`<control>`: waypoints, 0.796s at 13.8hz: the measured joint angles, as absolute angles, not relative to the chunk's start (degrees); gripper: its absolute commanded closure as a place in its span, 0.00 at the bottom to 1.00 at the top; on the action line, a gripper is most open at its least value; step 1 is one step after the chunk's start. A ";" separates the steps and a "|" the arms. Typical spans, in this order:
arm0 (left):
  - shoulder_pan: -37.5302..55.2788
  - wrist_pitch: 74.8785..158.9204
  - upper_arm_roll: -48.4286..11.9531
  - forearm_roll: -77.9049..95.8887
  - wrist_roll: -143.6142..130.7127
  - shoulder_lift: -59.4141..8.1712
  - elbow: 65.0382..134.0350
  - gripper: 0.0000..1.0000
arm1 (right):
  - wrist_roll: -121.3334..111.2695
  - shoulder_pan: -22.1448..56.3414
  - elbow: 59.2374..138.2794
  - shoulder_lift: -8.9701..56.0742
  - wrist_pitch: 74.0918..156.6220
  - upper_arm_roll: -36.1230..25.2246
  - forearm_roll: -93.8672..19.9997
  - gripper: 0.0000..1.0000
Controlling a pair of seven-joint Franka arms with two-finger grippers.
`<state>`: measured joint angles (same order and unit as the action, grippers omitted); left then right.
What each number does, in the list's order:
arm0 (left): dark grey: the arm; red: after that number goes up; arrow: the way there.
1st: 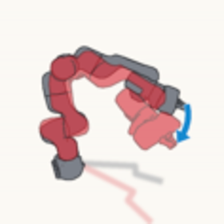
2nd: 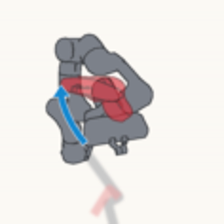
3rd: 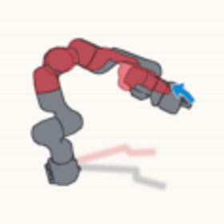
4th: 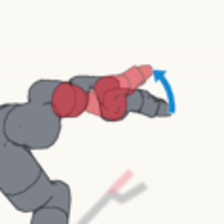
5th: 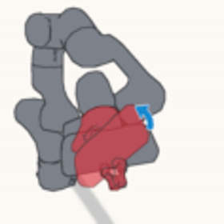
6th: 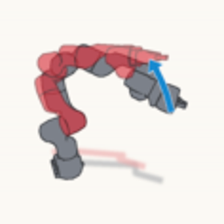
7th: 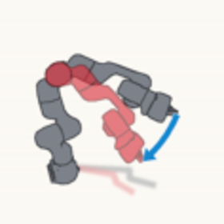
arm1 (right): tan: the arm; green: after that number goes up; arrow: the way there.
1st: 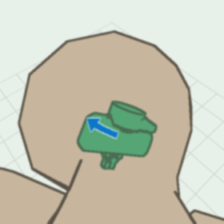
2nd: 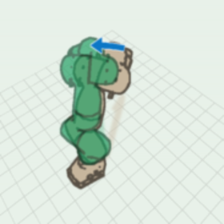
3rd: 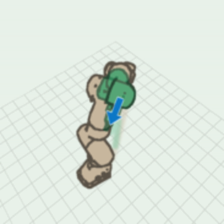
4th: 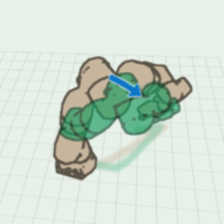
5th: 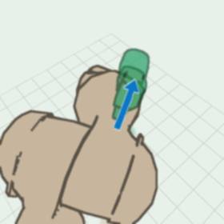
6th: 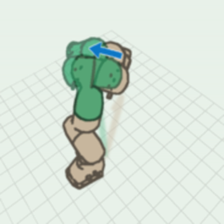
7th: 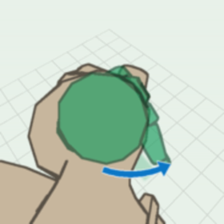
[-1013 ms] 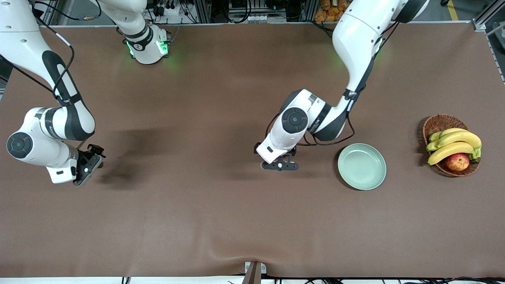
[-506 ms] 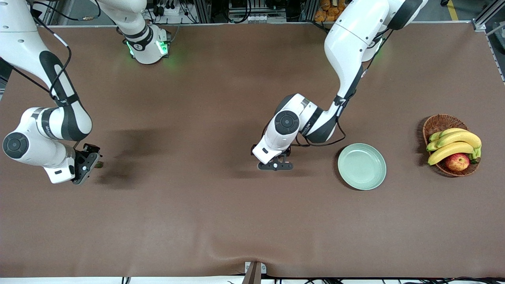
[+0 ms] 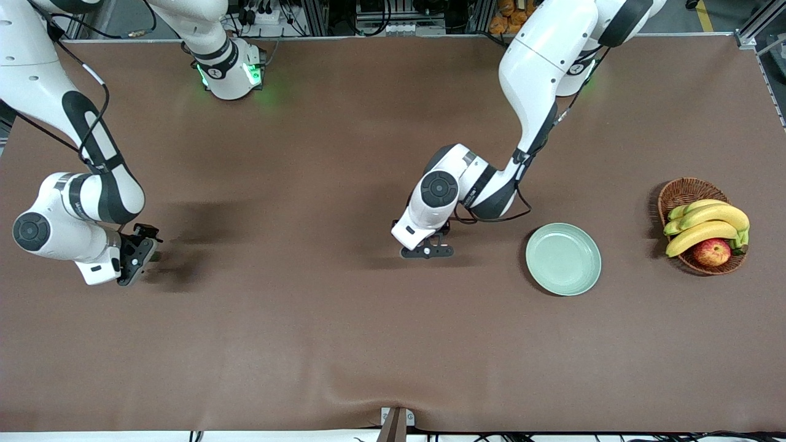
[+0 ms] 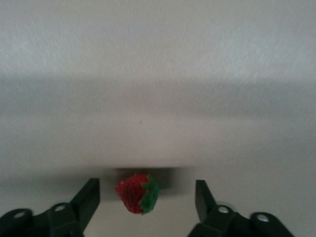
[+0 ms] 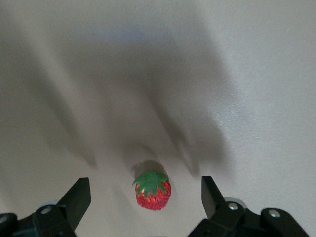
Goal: Collect all strawberries into plate
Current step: 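Carry the strawberry over the plate while the right gripper grasps another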
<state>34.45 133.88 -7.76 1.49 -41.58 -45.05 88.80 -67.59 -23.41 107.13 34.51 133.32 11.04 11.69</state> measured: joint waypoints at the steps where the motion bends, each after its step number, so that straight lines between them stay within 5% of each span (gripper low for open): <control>1: 34.66 133.88 -7.76 1.49 -41.94 -45.07 89.18 0.26 | -67.93 -23.79 107.13 35.18 133.92 11.04 11.70 0.00; 4: 35.22 133.88 -7.77 1.48 -42.56 -45.12 89.54 0.41 | -68.17 -24.35 107.09 36.03 134.33 11.05 11.74 0.00; 8: 35.26 133.88 -7.68 1.46 -42.62 -45.12 89.55 0.47 | -68.23 -24.35 107.05 36.03 134.36 11.11 11.77 0.00; 9: 35.26 133.86 -7.67 1.41 -42.62 -45.12 89.56 0.47 | -68.26 -24.35 107.05 36.03 134.36 11.12 11.77 0.04; 11: 35.25 133.84 -7.61 0.73 -42.63 -45.12 89.61 0.51 | -68.48 -24.35 107.05 36.07 134.36 11.15 11.81 0.36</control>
<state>35.25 133.84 -7.61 0.73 -42.63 -45.12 89.61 -68.48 -24.35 107.05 36.07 134.36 11.15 11.81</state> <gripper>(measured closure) 0.467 0.035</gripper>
